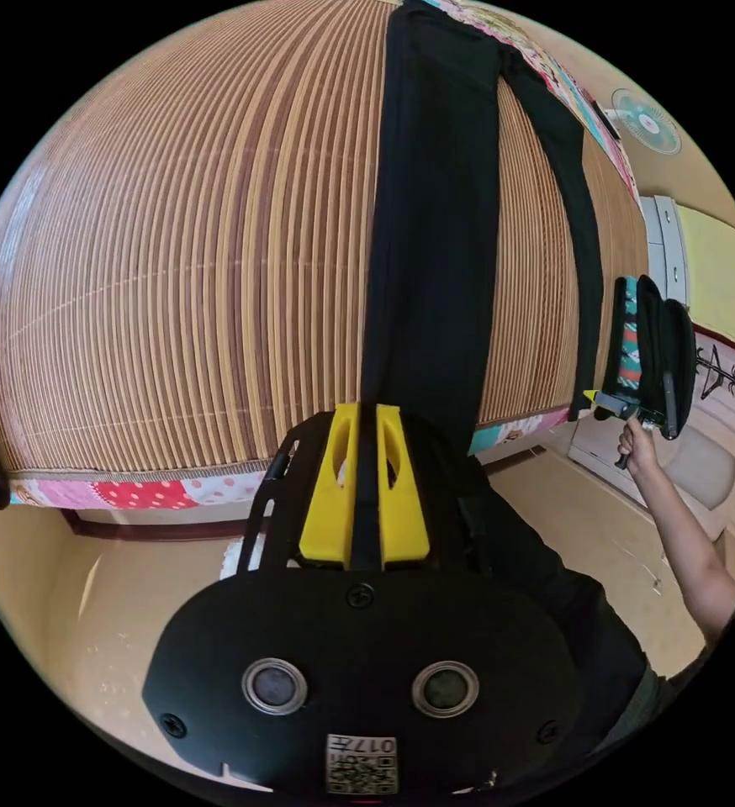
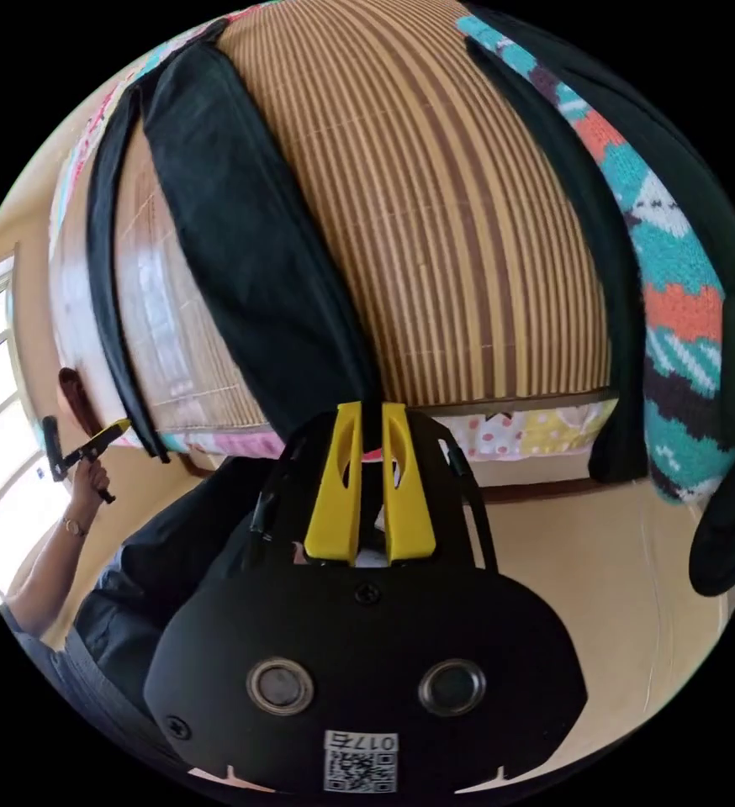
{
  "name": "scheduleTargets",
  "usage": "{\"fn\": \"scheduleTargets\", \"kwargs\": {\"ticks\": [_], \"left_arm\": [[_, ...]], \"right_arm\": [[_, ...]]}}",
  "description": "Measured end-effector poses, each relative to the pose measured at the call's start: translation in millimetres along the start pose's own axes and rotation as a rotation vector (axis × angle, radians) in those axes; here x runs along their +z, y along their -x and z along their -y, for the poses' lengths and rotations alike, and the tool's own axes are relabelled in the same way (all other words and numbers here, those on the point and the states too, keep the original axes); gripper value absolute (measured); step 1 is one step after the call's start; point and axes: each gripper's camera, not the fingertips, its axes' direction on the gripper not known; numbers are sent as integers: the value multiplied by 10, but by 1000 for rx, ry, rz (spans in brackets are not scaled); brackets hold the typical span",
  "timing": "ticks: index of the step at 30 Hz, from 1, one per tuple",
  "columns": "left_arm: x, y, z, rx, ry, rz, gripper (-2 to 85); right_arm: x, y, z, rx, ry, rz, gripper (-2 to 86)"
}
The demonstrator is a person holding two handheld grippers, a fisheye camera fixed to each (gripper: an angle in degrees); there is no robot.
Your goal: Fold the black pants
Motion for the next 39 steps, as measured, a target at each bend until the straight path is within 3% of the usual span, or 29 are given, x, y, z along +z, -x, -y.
{"fn": "scheduleTargets", "kwargs": {"ticks": [2,5,7,9,12,15,16,18,22,24,27,29,33,36,39], "left_arm": [[-3,16,-37,35,10,-129,21],[69,178,-118,48,13,-776,14],[26,246,-269,-22,-32,-655,17],[13,428,-472,-187,-48,-399,32],[56,763,-772,-543,-28,-342,62],[-145,687,-1007,-688,-153,-354,90],[-190,604,-989,-662,-174,-359,93],[-294,3,-681,-405,-164,-376,105],[-193,-1383,-168,101,-26,-471,130],[-85,-2203,-17,302,47,-356,158],[200,-2723,105,359,95,-27,125],[389,-2798,121,347,120,29,48],[565,-2655,-2,316,94,-78,5],[596,-2394,-56,214,70,-157,1],[622,-2168,-115,141,31,-237,0]], "right_arm": [[-33,11,-287,-145,9,234,40],[55,-130,-752,-227,30,595,31],[108,-330,-1020,-112,-10,656,26],[101,-439,-1228,-11,-14,583,24],[-98,-260,-1448,-79,-8,462,21],[-396,144,-1581,-229,2,362,20],[-522,349,-1636,-319,-1,324,20],[-668,659,-1706,-479,3,310,19],[-763,1194,-1671,-828,139,467,19],[-835,1357,-1645,-932,167,547,19],[-862,1585,-1598,-1065,234,593,20],[-735,1696,-1539,-1123,338,521,21],[-605,1643,-1318,-1231,579,428,22],[-630,1400,-651,-1164,717,280,21],[-787,1095,668,-829,605,125,26]]}}
